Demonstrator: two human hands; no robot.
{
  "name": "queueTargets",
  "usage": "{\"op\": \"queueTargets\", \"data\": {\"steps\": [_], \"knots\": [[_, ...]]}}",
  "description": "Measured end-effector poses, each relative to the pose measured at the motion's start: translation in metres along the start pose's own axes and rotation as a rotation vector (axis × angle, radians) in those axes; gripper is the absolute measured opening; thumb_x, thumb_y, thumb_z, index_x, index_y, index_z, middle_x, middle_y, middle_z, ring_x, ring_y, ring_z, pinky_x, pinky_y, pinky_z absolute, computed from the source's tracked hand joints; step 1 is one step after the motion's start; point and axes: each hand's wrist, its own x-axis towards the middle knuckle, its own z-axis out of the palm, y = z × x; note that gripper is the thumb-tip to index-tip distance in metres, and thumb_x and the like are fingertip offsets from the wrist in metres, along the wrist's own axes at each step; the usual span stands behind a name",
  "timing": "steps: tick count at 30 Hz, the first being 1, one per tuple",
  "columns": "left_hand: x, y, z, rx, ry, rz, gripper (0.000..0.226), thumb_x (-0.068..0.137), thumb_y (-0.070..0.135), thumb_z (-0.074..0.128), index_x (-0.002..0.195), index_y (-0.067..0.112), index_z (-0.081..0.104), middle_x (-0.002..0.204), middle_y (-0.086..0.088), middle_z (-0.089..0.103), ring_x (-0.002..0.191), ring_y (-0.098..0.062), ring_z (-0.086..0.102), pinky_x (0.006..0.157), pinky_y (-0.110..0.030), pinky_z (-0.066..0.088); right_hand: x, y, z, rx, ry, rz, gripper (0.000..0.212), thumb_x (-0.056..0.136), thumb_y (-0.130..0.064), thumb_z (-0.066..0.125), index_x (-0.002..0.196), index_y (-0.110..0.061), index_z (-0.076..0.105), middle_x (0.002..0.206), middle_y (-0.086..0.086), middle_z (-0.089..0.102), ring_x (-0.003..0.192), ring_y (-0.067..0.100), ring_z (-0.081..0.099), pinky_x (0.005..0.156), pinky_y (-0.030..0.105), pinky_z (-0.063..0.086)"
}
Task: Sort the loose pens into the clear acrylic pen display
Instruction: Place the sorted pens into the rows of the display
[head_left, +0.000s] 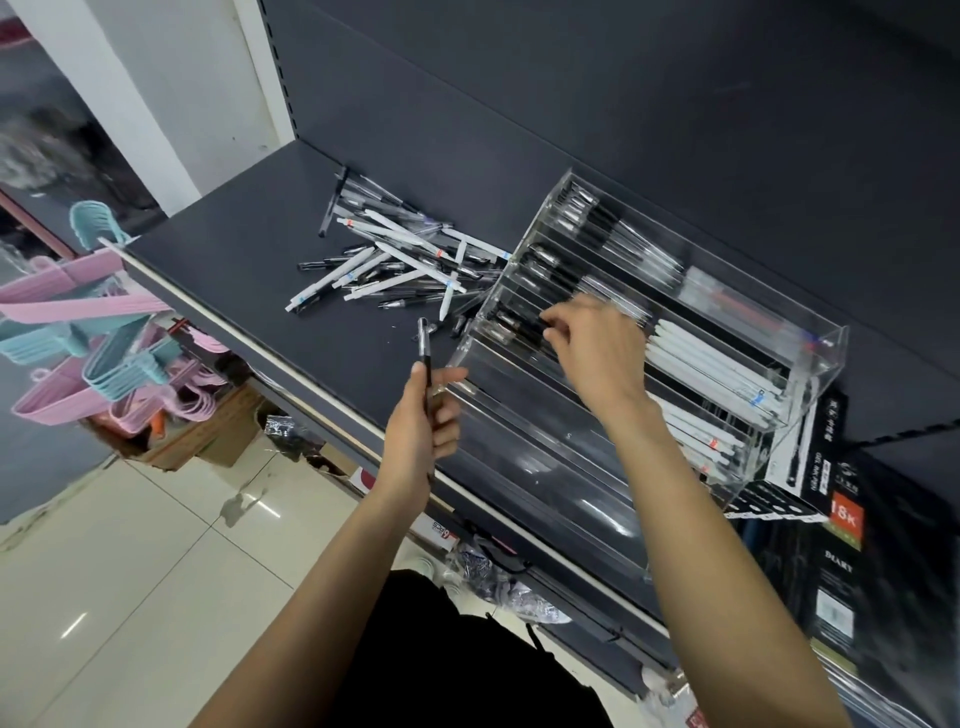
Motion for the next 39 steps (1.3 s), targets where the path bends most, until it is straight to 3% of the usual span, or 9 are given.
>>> {"op": "queueTargets", "data": {"steps": [10, 15, 20, 23, 26, 29, 32, 36, 39], "knots": [[0.0, -0.001, -0.004, 0.036, 0.058, 0.07, 0.035, 0.103, 0.03, 0.03, 0.099, 0.023, 0.064, 0.073, 0.006, 0.045, 0.059, -0.006, 0.038, 0.058, -0.022, 0.031, 0.006, 0.0, 0.014, 0.126, -0.063, 0.001, 0.017, 0.089, -0.013, 0.062, 0.102, -0.022, 0.069, 0.102, -0.004, 0.069, 0.092, 0.015, 0.064, 0.065, 0.024, 0.046], [0.0, -0.002, -0.005, 0.144, 0.103, 0.062, 0.03, 0.101, 0.034, 0.041, 0.114, 0.031, 0.067, 0.118, 0.011, 0.063, 0.111, -0.005, 0.052, 0.099, -0.028, 0.034, 0.001, -0.002, 0.013, 0.111, -0.068, 0.006, 0.022, 0.095, -0.015, 0.054, 0.111, -0.021, 0.067, 0.098, -0.001, 0.072, 0.089, 0.015, 0.066, 0.06, 0.016, 0.037], [-0.001, 0.003, 0.004, 0.096, 0.0, 0.11, 0.025, 0.099, 0.029, 0.049, 0.114, 0.026, 0.067, 0.075, 0.001, 0.051, 0.072, -0.006, 0.059, 0.093, -0.028, 0.042, -0.026, -0.018, -0.009, 0.382, -0.016, 0.05, 0.023, 0.094, -0.024, 0.055, 0.113, -0.018, 0.067, 0.091, -0.003, 0.072, 0.08, 0.01, 0.066, 0.068, 0.022, 0.053], [0.001, 0.009, 0.018, 0.073, -0.085, 0.179, 0.021, 0.095, 0.024, 0.056, 0.111, 0.016, 0.067, 0.092, -0.012, 0.067, 0.09, -0.024, 0.065, 0.091, -0.033, 0.051, -0.051, -0.03, -0.017, 0.563, -0.113, 0.027, 0.023, 0.089, -0.029, 0.062, 0.109, -0.02, 0.067, 0.089, -0.008, 0.071, 0.081, 0.004, 0.065, 0.073, 0.022, 0.054], [0.006, 0.013, 0.039, 0.111, -0.118, 0.224, 0.014, 0.093, 0.017, 0.059, 0.102, 0.012, 0.069, 0.103, -0.012, 0.07, 0.097, -0.024, 0.067, 0.083, -0.028, 0.053, -0.058, -0.022, -0.021, 0.546, -0.015, 0.02, 0.016, 0.088, -0.024, 0.064, 0.103, -0.021, 0.069, 0.085, -0.011, 0.071, 0.076, 0.002, 0.064, 0.069, 0.019, 0.053], [0.018, 0.009, 0.051, 0.389, -0.078, 0.335, 0.019, 0.095, 0.027, 0.056, 0.099, 0.016, 0.07, 0.096, -0.005, 0.071, 0.089, -0.022, 0.066, 0.08, -0.029, 0.052, -0.051, -0.002, -0.024, 0.434, 0.049, 0.036, 0.018, 0.087, -0.021, 0.066, 0.105, -0.02, 0.07, 0.086, -0.009, 0.071, 0.076, 0.006, 0.064, 0.067, 0.019, 0.052], [0.038, 0.001, 0.044, 0.933, 0.008, 0.694, 0.028, 0.1, 0.03, 0.046, 0.113, 0.019, 0.067, 0.105, 0.001, 0.065, 0.075, -0.013, 0.057, 0.077, -0.027, 0.047, -0.04, 0.02, -0.013, 0.201, 0.168, 0.057, 0.015, 0.087, -0.016, 0.066, 0.1, -0.017, 0.072, 0.092, -0.001, 0.073, 0.077, 0.016, 0.068, 0.06, 0.022, 0.046], [0.064, 0.0, 0.029, 1.309, 0.005, 1.063, 0.032, 0.092, 0.022, 0.043, 0.112, 0.017, 0.067, 0.11, -0.001, 0.065, 0.103, -0.023, 0.061, 0.098, -0.043, 0.044, -0.026, 0.027, 0.005, -0.001, 0.155, -0.029, 0.012, 0.087, -0.016, 0.066, 0.095, -0.017, 0.073, 0.088, 0.001, 0.074, 0.073, 0.021, 0.069, 0.054, 0.023, 0.043], [0.072, 0.002, 0.023, 1.546, -0.022, 1.045, 0.039, 0.092, 0.03, 0.039, 0.121, 0.017, 0.062, 0.121, 0.0, 0.063, 0.121, -0.022, 0.053, 0.112, -0.051, 0.026, -0.015, 0.024, 0.017, -0.181, 0.081, -0.1, 0.007, 0.085, -0.013, 0.068, 0.089, -0.017, 0.073, 0.077, 0.003, 0.072, 0.064, 0.023, 0.068, 0.046, 0.024, 0.044]]}}
